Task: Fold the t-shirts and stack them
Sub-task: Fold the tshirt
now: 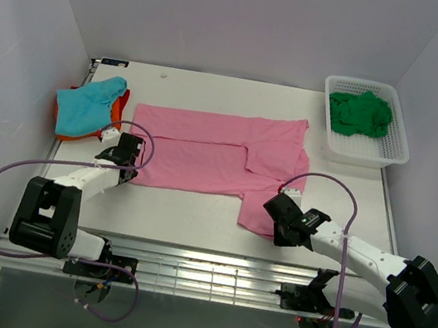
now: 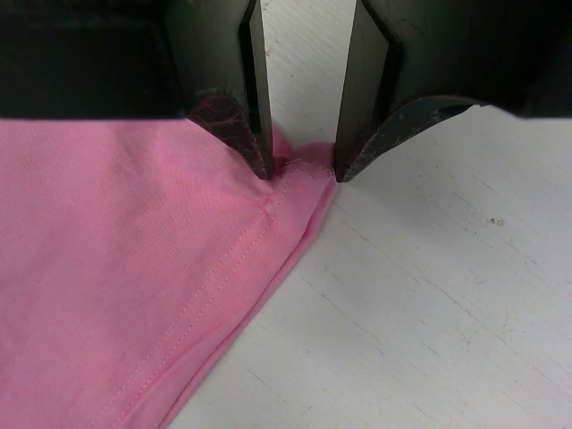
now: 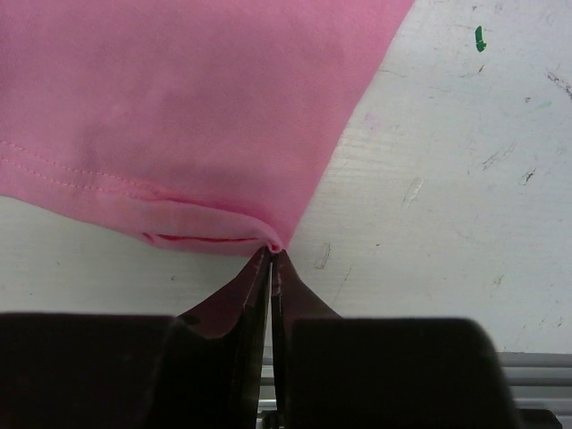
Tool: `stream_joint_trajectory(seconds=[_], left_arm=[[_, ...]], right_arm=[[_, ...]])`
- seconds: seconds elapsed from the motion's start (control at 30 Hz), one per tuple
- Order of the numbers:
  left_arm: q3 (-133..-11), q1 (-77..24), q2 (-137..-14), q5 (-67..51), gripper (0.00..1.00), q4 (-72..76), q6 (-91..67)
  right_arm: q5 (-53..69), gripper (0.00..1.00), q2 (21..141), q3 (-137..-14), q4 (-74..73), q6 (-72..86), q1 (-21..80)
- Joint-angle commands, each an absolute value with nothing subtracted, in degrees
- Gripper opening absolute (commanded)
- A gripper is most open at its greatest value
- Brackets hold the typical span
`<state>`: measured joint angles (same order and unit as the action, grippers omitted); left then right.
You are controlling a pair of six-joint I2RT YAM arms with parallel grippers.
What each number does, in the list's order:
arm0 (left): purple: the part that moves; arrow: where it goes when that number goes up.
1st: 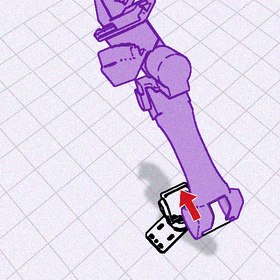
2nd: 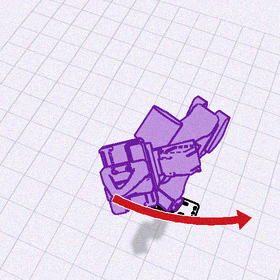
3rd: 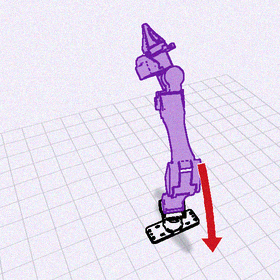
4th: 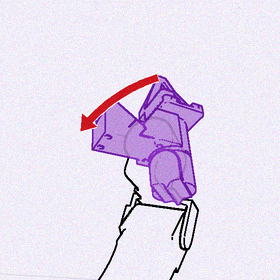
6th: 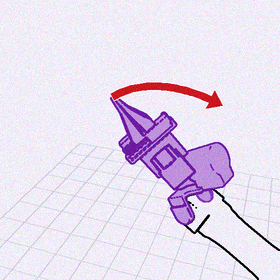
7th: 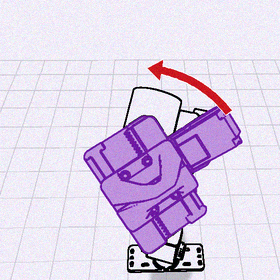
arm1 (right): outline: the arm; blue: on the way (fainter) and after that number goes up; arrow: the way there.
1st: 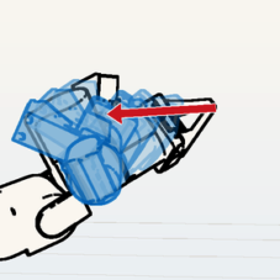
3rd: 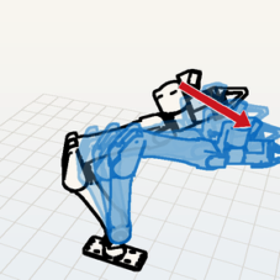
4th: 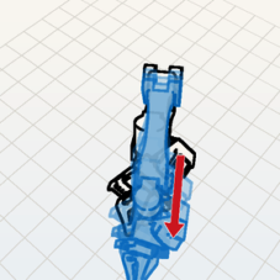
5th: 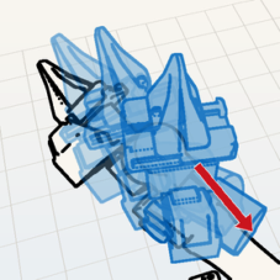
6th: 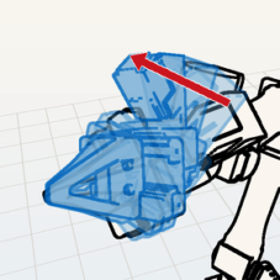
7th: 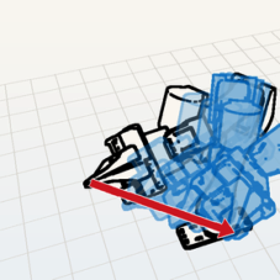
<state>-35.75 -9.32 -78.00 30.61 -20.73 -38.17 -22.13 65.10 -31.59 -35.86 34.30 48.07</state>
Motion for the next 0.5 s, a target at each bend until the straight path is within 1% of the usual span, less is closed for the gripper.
stream_joint_trajectory(seconds=[0.0, 0.33, 0.47], left_arm=[[-37.4, -9.1, -76.7, 31.6, 0.44, -20.4, -38.0], [-37.2, -9.1, -75.3, 33.0, 0.40, -20.9, -38.6], [-37.2, -9.1, -76.2, 33.2, 0.40, -21.5, -39.0]], right_arm=[[-23.3, 0.08, 64.9, -32.2, -34.9, 34.7, 48.4], [-24.3, 0.08, 63.7, -32.9, -35.6, 34.6, 48.3], [-24.2, 0.08, 63.9, -32.9, -35.3, 34.2, 48.4]])
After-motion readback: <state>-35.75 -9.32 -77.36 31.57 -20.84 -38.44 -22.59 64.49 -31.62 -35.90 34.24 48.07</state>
